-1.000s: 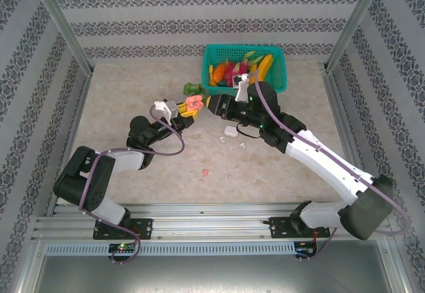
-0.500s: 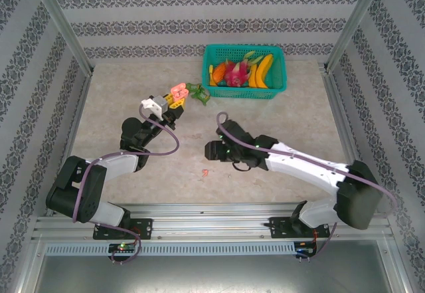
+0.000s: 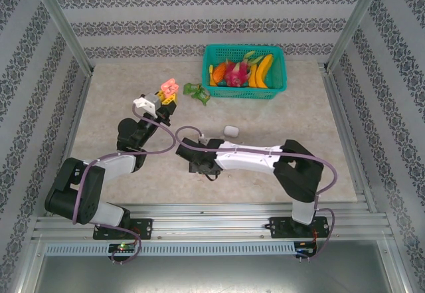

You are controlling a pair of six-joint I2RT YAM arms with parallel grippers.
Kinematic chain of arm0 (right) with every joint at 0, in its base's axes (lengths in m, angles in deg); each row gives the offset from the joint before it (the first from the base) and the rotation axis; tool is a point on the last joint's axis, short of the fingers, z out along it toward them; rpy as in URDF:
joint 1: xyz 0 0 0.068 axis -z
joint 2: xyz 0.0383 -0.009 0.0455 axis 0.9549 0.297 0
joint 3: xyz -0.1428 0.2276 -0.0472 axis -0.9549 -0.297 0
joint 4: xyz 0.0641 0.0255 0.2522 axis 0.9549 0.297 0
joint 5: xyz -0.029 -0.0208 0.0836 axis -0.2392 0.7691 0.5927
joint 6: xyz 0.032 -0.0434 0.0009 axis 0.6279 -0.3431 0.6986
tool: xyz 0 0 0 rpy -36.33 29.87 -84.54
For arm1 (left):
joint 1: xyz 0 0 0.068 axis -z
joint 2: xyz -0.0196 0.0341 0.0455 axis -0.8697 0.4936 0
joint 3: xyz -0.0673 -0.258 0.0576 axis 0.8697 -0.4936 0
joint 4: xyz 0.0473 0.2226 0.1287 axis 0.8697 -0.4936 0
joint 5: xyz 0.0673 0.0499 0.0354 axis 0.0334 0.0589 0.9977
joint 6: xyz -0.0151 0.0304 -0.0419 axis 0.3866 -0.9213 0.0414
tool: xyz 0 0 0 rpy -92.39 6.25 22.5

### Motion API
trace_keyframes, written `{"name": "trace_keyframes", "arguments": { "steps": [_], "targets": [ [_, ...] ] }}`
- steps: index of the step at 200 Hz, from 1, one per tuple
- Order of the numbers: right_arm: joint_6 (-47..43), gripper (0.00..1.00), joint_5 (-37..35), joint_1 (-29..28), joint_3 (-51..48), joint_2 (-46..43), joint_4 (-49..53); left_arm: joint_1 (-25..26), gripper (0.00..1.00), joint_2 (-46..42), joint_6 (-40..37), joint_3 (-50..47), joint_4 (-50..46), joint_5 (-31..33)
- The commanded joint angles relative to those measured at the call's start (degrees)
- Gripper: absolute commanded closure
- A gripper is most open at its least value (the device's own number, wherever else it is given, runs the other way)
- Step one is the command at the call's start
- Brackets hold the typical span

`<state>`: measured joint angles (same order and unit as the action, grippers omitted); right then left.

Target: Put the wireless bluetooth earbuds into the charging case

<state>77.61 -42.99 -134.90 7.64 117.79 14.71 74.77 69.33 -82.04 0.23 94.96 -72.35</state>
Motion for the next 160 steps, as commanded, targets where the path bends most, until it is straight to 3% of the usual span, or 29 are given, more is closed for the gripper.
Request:
{"name": "trace_keyframes", "arguments": {
  "steps": [1, 83, 160],
  "targets": [
    [7.3, 0.39, -3.6, -0.7, 2.6, 3.1, 6.4, -1.9, 1.00, -0.6, 2.1, -0.4, 4.9, 1.2],
    [10.8, 0.43, -4.6, -0.8, 8.3, 9.8, 11.6, -4.6, 1.00, -0.6, 4.6, -0.9, 6.7, 0.9],
    [11.3, 0.50, -3.2, -0.7, 7.9, 11.6, 10.8, -4.8, 1.00, 0.1, 5.3, -0.9, 7.2, 0.7]
  ]
}}
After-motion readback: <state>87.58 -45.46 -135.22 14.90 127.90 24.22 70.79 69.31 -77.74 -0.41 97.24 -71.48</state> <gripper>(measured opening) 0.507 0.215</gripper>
